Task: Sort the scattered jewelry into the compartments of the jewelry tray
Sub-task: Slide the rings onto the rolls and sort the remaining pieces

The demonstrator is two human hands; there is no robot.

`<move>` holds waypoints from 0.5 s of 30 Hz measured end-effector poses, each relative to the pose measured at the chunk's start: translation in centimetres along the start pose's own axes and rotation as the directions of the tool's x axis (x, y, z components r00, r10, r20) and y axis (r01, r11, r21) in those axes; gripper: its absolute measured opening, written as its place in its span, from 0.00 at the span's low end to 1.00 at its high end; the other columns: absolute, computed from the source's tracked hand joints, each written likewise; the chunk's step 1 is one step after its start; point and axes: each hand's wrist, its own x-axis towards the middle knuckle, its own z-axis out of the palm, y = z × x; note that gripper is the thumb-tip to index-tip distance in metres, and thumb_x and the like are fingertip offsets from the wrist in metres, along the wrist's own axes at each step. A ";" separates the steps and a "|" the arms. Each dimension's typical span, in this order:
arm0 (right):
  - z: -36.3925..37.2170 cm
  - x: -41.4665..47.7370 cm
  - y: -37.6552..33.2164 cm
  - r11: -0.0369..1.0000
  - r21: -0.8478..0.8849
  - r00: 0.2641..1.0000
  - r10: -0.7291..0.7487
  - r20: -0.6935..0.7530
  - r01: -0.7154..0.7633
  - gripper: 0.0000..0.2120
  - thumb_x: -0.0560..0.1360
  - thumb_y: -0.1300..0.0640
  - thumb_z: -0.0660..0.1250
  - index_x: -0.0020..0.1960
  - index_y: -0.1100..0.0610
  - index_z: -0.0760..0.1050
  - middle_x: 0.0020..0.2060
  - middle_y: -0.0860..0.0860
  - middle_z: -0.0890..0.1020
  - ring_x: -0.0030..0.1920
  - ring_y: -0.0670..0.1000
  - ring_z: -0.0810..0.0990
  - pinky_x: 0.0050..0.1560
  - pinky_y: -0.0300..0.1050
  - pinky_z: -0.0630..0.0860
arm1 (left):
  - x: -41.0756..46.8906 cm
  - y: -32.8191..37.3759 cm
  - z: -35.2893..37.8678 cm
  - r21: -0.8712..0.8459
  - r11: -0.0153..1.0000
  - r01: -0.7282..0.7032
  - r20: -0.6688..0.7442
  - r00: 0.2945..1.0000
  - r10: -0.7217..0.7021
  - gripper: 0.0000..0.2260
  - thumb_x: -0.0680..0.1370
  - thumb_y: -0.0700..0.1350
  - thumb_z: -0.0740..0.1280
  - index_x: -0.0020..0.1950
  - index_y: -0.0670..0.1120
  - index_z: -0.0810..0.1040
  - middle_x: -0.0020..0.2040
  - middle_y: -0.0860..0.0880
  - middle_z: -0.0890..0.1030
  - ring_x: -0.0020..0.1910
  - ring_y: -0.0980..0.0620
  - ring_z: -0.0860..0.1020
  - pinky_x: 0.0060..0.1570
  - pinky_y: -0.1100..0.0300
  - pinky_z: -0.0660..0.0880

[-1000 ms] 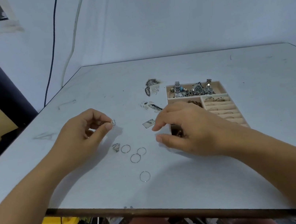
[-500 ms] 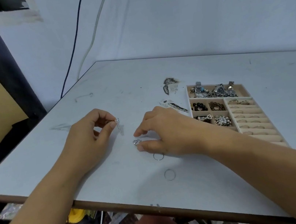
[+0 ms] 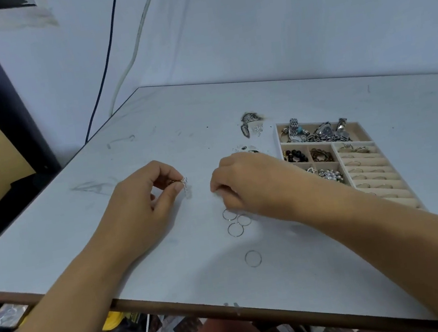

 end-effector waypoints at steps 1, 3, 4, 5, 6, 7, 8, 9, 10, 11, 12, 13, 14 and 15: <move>-0.5 -0.5 0.4 1.000 0.001 0.999 -0.006 -0.046 0.006 0.11 0.77 0.57 0.58 0.56 0.53 0.76 0.49 0.49 0.77 0.53 0.51 0.74 0.52 0.49 0.74 | 0.0 0.5 0.1 0.005 1.000 -0.012 0.010 1.000 0.012 0.07 0.77 0.43 0.67 0.45 0.56 0.76 0.43 0.62 0.79 0.47 0.66 0.75 0.40 0.74 0.69; -1.6 -1.7 1.5 1.000 0.000 0.991 -0.014 -0.132 0.014 0.09 0.78 0.57 0.59 0.54 0.54 0.76 0.48 0.49 0.77 0.51 0.51 0.75 0.49 0.48 0.74 | 0.1 1.5 0.3 -0.010 0.999 -0.036 0.030 0.999 0.037 0.07 0.77 0.44 0.67 0.45 0.57 0.76 0.42 0.63 0.79 0.47 0.67 0.75 0.39 0.74 0.67; -2.0 -2.5 2.3 1.000 0.004 0.986 -0.019 -0.167 0.020 0.09 0.78 0.57 0.60 0.53 0.55 0.77 0.47 0.50 0.77 0.49 0.51 0.75 0.48 0.49 0.74 | 0.2 2.1 0.5 -0.030 0.998 -0.047 0.040 0.998 0.048 0.06 0.77 0.44 0.67 0.45 0.57 0.76 0.43 0.63 0.80 0.47 0.67 0.75 0.39 0.75 0.67; -2.4 -3.3 3.2 1.000 0.015 0.980 -0.017 -0.197 0.020 0.08 0.77 0.57 0.60 0.52 0.55 0.77 0.46 0.50 0.77 0.47 0.51 0.75 0.48 0.47 0.73 | 0.4 2.7 0.6 -0.052 0.997 -0.059 0.052 0.997 0.061 0.06 0.76 0.45 0.67 0.45 0.57 0.77 0.44 0.63 0.79 0.47 0.67 0.75 0.39 0.76 0.67; -2.7 -4.2 4.2 1.000 0.023 0.975 -0.004 -0.221 0.010 0.07 0.77 0.58 0.61 0.51 0.56 0.77 0.45 0.50 0.76 0.45 0.50 0.74 0.47 0.44 0.72 | 0.6 3.4 0.8 -0.070 0.995 -0.074 0.065 0.995 0.078 0.05 0.76 0.45 0.67 0.45 0.57 0.77 0.46 0.64 0.79 0.47 0.67 0.75 0.39 0.77 0.67; -3.0 -5.2 5.1 1.000 0.021 0.969 0.009 -0.248 -0.004 0.07 0.77 0.58 0.61 0.51 0.56 0.78 0.44 0.49 0.76 0.44 0.48 0.73 0.46 0.39 0.68 | 0.9 4.1 1.0 -0.089 0.992 -0.086 0.076 0.993 0.093 0.05 0.76 0.45 0.67 0.45 0.57 0.77 0.47 0.65 0.79 0.47 0.66 0.76 0.39 0.77 0.67; -3.2 -6.3 6.0 1.000 0.016 0.961 0.022 -0.277 -0.019 0.08 0.77 0.58 0.61 0.50 0.56 0.78 0.43 0.48 0.76 0.43 0.46 0.71 0.45 0.37 0.65 | 1.2 4.7 1.3 -0.108 0.989 -0.097 0.086 0.991 0.106 0.05 0.76 0.46 0.67 0.45 0.57 0.77 0.47 0.64 0.79 0.48 0.65 0.76 0.40 0.77 0.68; -3.3 -7.3 6.8 0.999 0.015 0.952 0.039 -0.303 -0.036 0.08 0.77 0.58 0.61 0.49 0.56 0.78 0.42 0.47 0.75 0.43 0.45 0.70 0.44 0.36 0.65 | 1.5 5.4 1.6 -0.127 0.986 -0.108 0.096 0.988 0.121 0.05 0.76 0.46 0.67 0.45 0.57 0.77 0.47 0.64 0.80 0.48 0.64 0.77 0.40 0.76 0.68; -3.4 -8.2 7.7 0.998 0.021 0.946 0.061 -0.320 -0.058 0.08 0.77 0.57 0.60 0.49 0.57 0.78 0.42 0.47 0.75 0.43 0.45 0.70 0.45 0.38 0.67 | 1.7 6.1 2.0 -0.140 0.982 -0.124 0.103 0.985 0.139 0.05 0.76 0.46 0.67 0.45 0.57 0.76 0.46 0.63 0.80 0.48 0.63 0.77 0.40 0.75 0.69; -3.3 -9.1 8.5 0.997 0.028 0.940 0.083 -0.331 -0.078 0.08 0.77 0.57 0.60 0.49 0.57 0.78 0.43 0.47 0.75 0.44 0.45 0.71 0.45 0.40 0.69 | 2.0 6.8 2.3 -0.152 0.979 -0.138 0.111 0.982 0.155 0.05 0.76 0.46 0.67 0.44 0.58 0.76 0.46 0.62 0.80 0.48 0.62 0.78 0.40 0.75 0.69; -3.1 -9.9 9.2 0.995 0.035 0.934 0.099 -0.342 -0.092 0.09 0.78 0.55 0.59 0.49 0.56 0.78 0.43 0.47 0.75 0.44 0.45 0.71 0.44 0.41 0.70 | 2.2 7.5 2.8 -0.163 0.975 -0.153 0.120 0.978 0.173 0.05 0.76 0.47 0.67 0.44 0.58 0.76 0.46 0.62 0.80 0.48 0.61 0.78 0.40 0.74 0.70; -2.9 -10.6 9.8 0.994 0.044 0.929 0.110 -0.353 -0.101 0.11 0.78 0.53 0.58 0.50 0.56 0.78 0.43 0.46 0.74 0.43 0.45 0.71 0.43 0.40 0.70 | 2.4 8.3 3.2 -0.172 0.971 -0.167 0.132 0.973 0.191 0.05 0.76 0.47 0.67 0.44 0.58 0.76 0.45 0.62 0.80 0.48 0.61 0.78 0.40 0.73 0.70; -2.8 -11.3 10.3 0.992 0.058 0.924 0.122 -0.363 -0.109 0.13 0.78 0.51 0.55 0.50 0.55 0.77 0.44 0.45 0.73 0.43 0.46 0.72 0.42 0.40 0.70 | 2.6 8.9 3.7 -0.177 0.968 -0.180 0.146 0.967 0.207 0.05 0.76 0.47 0.67 0.44 0.59 0.76 0.45 0.62 0.80 0.47 0.61 0.78 0.41 0.73 0.70; -2.6 -11.9 10.7 0.991 0.073 0.918 0.134 -0.373 -0.115 0.15 0.78 0.51 0.54 0.51 0.55 0.77 0.44 0.44 0.72 0.42 0.47 0.73 0.42 0.40 0.71 | 2.8 9.7 4.2 -0.180 0.965 -0.191 0.164 0.961 0.221 0.06 0.76 0.47 0.67 0.45 0.59 0.76 0.45 0.62 0.80 0.47 0.61 0.78 0.41 0.73 0.71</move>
